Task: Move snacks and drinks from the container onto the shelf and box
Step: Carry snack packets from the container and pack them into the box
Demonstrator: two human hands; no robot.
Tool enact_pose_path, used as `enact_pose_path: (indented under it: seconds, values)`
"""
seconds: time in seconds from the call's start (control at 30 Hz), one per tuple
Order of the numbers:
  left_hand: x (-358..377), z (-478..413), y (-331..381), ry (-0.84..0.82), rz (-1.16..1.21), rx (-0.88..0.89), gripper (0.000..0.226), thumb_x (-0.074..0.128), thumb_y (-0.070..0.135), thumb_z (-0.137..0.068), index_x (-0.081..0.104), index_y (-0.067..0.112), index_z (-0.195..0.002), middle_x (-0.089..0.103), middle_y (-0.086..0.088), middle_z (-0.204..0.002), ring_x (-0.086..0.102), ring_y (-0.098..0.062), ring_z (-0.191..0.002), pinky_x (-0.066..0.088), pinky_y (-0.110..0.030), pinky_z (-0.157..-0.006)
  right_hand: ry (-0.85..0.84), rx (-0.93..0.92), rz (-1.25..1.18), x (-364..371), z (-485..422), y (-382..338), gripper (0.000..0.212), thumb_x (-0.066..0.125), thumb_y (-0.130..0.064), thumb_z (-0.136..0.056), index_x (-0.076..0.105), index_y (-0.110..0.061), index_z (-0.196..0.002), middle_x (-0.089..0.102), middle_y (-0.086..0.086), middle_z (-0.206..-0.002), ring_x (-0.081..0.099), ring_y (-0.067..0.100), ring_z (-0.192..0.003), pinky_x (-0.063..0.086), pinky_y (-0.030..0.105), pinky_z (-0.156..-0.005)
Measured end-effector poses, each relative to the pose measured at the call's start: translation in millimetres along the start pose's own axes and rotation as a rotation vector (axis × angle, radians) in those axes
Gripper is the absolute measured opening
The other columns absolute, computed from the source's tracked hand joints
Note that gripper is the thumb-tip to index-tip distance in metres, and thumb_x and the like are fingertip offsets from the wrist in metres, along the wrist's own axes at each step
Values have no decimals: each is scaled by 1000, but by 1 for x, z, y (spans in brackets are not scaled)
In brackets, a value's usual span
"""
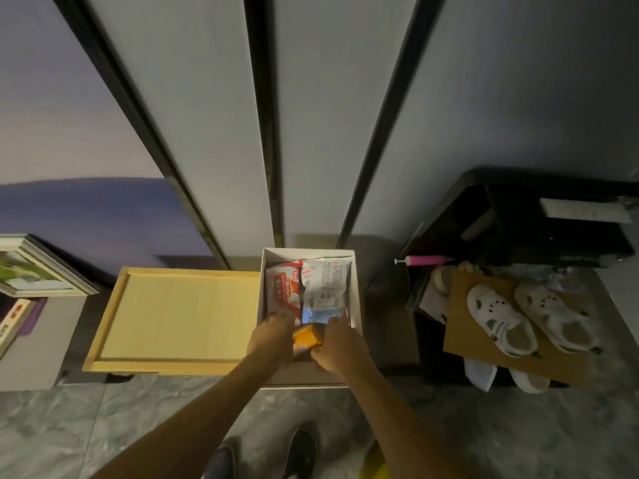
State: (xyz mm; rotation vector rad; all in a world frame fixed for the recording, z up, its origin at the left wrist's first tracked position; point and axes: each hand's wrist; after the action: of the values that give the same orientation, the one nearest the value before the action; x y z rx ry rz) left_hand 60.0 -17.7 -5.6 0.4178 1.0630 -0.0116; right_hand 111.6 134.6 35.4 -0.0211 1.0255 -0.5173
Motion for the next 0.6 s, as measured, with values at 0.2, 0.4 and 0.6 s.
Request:
enact_pose_path:
  seconds: [0.2, 0.4, 0.6]
  values:
    - [-120, 46, -23, 257, 181, 64, 46, 66, 56, -96, 61, 32, -135, 66, 12, -126, 65, -14, -110, 52, -19, -87, 181, -172, -164, -88, 26, -35, 92, 38, -92, -85, 48, -24, -147, 55, -1, -150, 56, 22, -134, 48, 37, -113]
    - [-248, 114, -99, 486, 88, 46, 82, 51, 81, -90, 41, 31, -154, 51, 3, -155, 57, -24, -132, 50, -45, -106, 325, -375, -17, -189, 59, -117, 95, 57, -77, -91, 31, -19, -162, 35, 9, -166, 39, 29, -150, 39, 43, -117]
    - [-358, 192, -178, 664, 10, -47, 101, 38, 92, -86, 26, 27, -163, 26, -2, -170, 44, -27, -146, 29, -56, -124, 470, -579, 117, -248, 92, -233, 110, 51, -83, -87, 24, -8, -164, 28, 15, -170, 29, 32, -156, 32, 44, -124]
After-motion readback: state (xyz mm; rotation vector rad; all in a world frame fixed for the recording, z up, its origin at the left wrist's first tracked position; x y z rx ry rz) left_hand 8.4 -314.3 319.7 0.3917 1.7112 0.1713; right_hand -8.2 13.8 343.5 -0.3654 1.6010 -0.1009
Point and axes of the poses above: each hand's wrist, its own z-axis away from the middle knuckle, its own x-axis out of the palm, y = z × x
